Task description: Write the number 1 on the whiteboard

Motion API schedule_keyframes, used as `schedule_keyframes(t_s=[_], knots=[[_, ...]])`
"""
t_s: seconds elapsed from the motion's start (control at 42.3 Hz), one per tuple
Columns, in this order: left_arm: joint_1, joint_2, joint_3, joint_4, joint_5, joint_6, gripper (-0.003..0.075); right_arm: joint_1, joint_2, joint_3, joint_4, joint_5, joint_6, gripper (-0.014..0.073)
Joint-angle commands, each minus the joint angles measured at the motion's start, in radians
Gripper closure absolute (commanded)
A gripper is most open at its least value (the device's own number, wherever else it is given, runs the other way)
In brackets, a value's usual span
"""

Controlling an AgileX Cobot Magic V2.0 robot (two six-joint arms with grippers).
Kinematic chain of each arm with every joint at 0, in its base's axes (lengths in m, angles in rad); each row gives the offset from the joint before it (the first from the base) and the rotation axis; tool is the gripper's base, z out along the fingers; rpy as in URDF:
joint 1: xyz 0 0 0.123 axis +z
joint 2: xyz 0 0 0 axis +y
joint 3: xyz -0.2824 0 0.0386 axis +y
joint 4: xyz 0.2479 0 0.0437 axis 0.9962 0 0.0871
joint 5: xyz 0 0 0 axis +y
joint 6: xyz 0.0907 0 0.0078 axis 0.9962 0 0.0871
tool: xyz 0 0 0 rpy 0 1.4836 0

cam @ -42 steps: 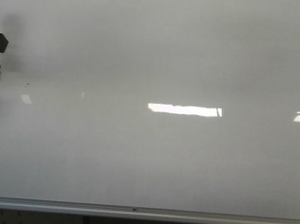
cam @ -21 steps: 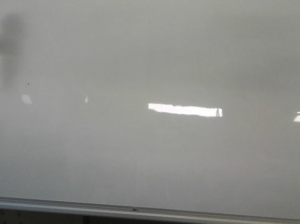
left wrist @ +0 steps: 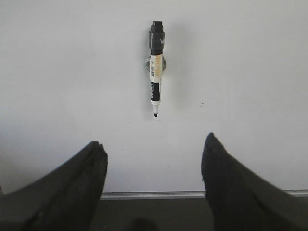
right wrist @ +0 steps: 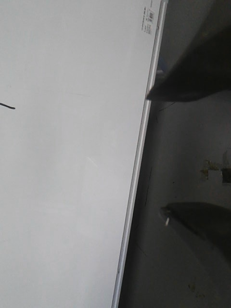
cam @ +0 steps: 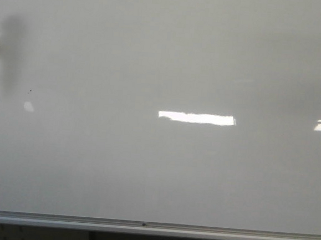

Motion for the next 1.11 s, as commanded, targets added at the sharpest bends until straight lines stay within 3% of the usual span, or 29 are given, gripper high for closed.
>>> schedule_keyframes(t_s=[0.0,0.331,0.425,0.591,0.756,0.85,1.087], knots=[[0.003,-0.079,0.004,-0.005,-0.039,0.001,0.0300,-0.009,-0.043,0.017,-0.026,-0.075,0.005,0.0113],[0.003,-0.199,0.079,-0.005,0.004,0.001,0.0300,-0.009,-0.107,0.089,-0.034,-0.094,0.005,0.0118],[0.003,-0.199,0.090,-0.005,-0.001,0.001,0.0309,-0.009,-0.107,0.094,-0.034,-0.102,0.005,0.0191],[0.003,-0.199,0.102,-0.005,-0.004,0.001,0.0454,-0.009,-0.107,0.094,-0.034,-0.109,0.005,0.0480],[0.003,-0.199,0.104,-0.005,-0.004,0.001,0.0657,-0.009,-0.107,0.094,-0.034,-0.112,0.005,0.0692],[0.003,-0.199,0.104,-0.005,-0.004,0.001,0.0739,-0.009,-0.107,0.094,-0.034,-0.112,0.005,0.0688],[0.003,-0.199,0.104,-0.006,-0.004,0.001,0.0741,-0.009,-0.107,0.094,-0.033,-0.101,0.005,0.0690]])
